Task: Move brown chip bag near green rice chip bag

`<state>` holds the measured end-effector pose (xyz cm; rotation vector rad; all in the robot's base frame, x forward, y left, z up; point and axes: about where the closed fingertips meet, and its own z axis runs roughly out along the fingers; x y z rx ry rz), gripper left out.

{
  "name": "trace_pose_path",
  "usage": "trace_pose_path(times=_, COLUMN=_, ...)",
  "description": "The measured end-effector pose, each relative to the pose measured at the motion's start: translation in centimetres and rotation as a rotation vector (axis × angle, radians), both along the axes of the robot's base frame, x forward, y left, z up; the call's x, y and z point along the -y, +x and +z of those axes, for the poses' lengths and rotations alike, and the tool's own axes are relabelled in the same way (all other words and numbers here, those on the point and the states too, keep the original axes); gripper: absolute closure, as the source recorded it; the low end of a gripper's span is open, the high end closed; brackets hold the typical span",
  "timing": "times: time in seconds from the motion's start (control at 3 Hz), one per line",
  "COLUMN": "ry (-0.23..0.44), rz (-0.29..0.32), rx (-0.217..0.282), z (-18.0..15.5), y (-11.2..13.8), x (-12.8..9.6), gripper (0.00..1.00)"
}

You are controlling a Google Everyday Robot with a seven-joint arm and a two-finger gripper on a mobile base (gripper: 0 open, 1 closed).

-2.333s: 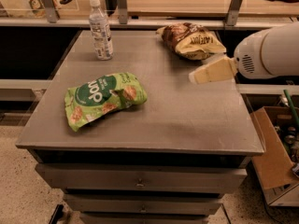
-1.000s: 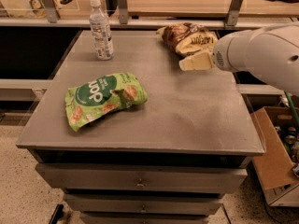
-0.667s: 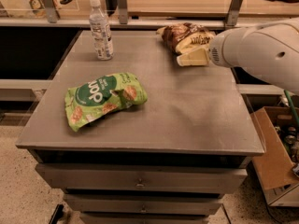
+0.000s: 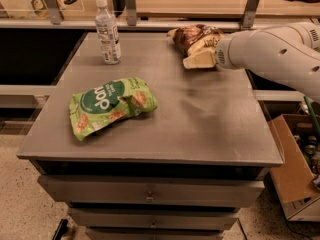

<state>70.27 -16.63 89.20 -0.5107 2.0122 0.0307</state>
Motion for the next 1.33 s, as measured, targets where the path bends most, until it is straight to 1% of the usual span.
trace_pose_path(times=0.33, ry=0.013, rz=0.048, rx=-0.007, z=-0.8, y=1.9, x=-1.0, gripper=0.0)
trace_pose_path(times=1.0, ry=0.008, rz=0.15, rx=-0.007, z=-1.6, y=5.0, x=-2.2, gripper=0.0)
trace_pose_path(times=1.33, ry=0.007, rz=0.171, rx=-0.003, z=-1.5, y=5.5, x=-2.1, gripper=0.14)
